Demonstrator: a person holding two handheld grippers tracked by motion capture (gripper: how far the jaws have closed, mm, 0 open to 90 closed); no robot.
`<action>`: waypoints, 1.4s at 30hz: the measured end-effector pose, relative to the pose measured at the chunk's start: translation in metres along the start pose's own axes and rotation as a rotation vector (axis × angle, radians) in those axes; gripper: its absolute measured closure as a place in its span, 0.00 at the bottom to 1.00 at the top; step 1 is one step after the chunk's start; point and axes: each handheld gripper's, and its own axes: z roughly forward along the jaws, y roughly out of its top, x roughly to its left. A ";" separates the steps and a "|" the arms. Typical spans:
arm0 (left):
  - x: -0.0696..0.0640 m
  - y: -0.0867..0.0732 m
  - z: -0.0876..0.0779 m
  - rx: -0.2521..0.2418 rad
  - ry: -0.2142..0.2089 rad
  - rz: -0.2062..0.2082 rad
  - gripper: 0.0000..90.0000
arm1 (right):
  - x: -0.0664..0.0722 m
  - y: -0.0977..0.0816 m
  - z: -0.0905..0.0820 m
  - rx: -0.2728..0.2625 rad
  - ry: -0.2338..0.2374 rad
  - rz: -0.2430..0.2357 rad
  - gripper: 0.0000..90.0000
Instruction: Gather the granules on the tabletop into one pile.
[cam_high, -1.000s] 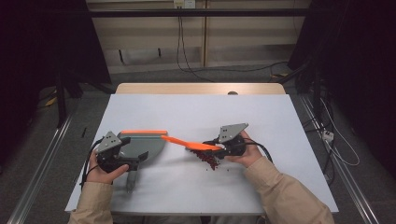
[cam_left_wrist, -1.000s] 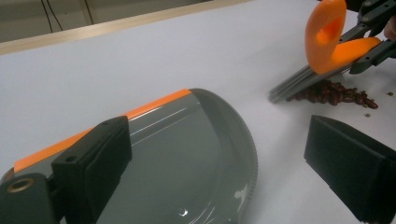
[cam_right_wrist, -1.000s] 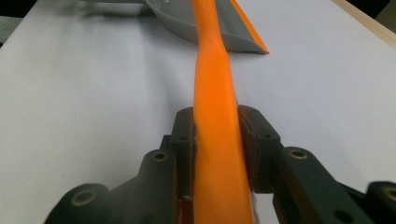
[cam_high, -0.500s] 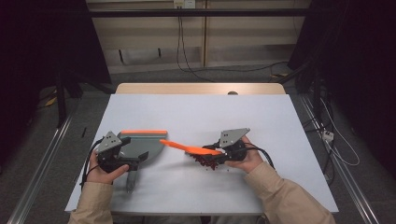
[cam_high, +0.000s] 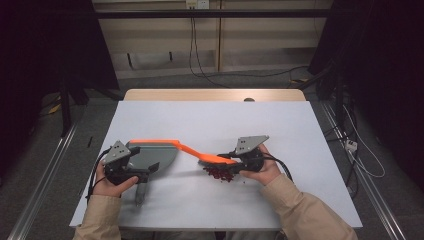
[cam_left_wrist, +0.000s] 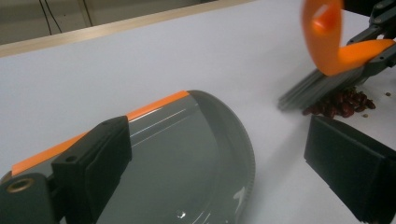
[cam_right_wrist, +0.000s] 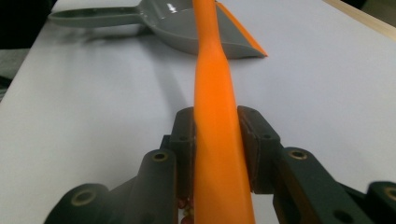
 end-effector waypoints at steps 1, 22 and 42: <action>0.000 0.000 0.000 0.000 -0.001 0.000 0.08 | -0.001 0.001 0.000 0.002 -0.009 0.023 0.77; 0.001 0.000 0.000 -0.006 -0.004 -0.002 0.08 | -0.012 0.007 -0.017 -0.130 -0.209 0.213 0.80; 0.000 0.003 -0.002 -0.039 -0.037 -0.012 0.08 | 0.052 -0.036 -0.056 -0.099 -0.737 0.399 0.80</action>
